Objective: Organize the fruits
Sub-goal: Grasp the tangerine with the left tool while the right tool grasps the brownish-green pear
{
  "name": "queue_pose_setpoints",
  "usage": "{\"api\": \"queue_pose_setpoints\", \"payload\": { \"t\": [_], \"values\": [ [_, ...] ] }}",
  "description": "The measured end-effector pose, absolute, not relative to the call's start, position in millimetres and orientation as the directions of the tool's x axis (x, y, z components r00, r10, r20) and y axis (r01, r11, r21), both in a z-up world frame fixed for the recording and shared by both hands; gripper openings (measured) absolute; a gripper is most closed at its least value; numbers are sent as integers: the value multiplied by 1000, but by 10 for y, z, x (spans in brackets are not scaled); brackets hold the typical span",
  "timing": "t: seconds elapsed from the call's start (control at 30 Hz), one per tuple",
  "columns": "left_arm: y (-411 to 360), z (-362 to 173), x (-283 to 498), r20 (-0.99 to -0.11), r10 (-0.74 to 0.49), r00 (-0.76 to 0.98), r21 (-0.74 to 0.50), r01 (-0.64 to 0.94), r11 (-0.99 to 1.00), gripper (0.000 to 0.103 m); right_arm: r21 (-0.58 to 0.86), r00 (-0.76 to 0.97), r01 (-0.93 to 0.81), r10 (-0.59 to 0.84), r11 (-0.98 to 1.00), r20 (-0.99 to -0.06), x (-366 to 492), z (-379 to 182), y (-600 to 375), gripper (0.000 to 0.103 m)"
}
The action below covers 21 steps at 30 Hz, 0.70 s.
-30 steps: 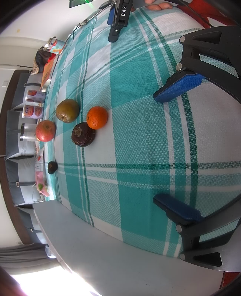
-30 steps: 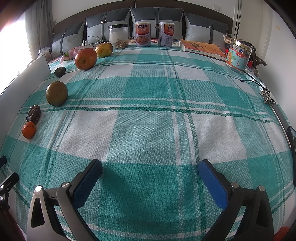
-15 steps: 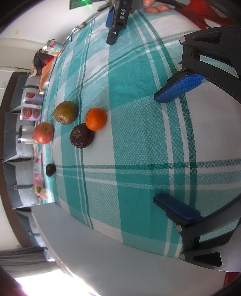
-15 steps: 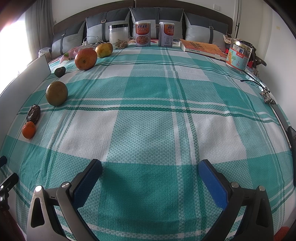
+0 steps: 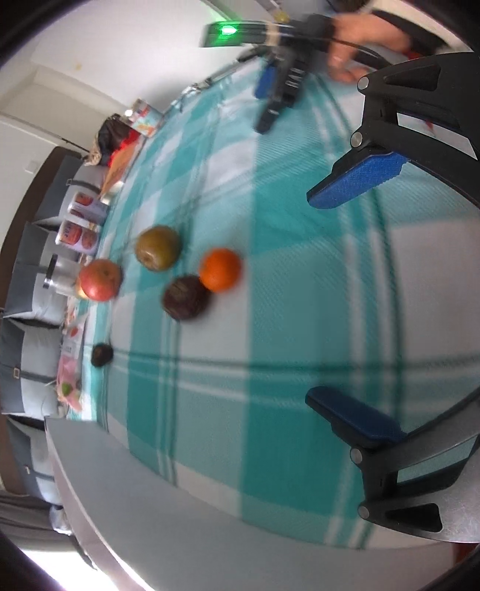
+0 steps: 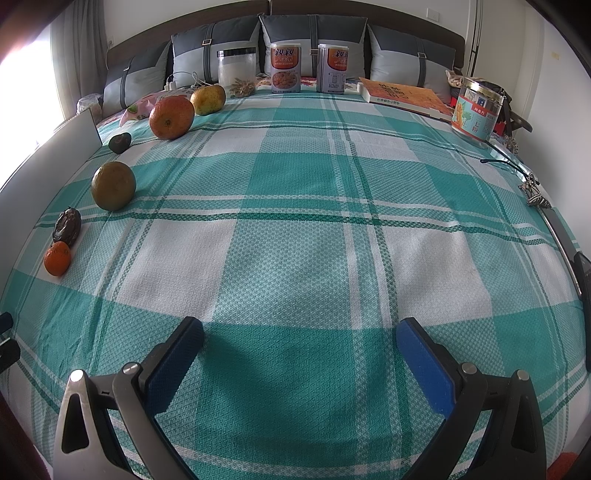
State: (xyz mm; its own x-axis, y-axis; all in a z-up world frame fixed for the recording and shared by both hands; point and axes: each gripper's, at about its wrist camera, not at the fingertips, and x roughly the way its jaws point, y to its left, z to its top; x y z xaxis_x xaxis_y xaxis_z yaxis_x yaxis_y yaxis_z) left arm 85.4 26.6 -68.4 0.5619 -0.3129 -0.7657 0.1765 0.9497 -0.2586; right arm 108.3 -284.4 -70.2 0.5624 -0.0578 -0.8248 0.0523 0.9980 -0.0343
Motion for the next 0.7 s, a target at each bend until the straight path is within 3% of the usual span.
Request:
{"api": "queue_pose_setpoints", "payload": {
  "t": [0.2,0.23,0.27,0.3,0.33,0.7],
  "values": [
    [-79,-682,1463,-810,-236,537,-205,117,972,96,-32,562,52,-56,998,-825,1081,-702,-2846,103],
    [-97,-696,1492,-810,-227,541,-204,103,973,88,-31,562,52,-55,998,-825,1081,-702,-2847,103],
    [-107,-721,1515,-811,-220,542,-203,93,975,58,-31,562,52,-55,998,-825,1080,-702,-2847,103],
    [-113,-758,1527,-822,-211,529,-197,84,977,38,-31,562,51,-55,998,-825,1082,-701,-2843,103],
    [-98,-762,1503,-820,-197,537,-183,81,980,32,-31,562,51,-54,998,-825,1081,-701,-2843,103],
    [694,-733,878,-794,-247,556,-262,53,964,31,16,536,100,-40,995,-843,1137,-678,-2845,103]
  ]
}}
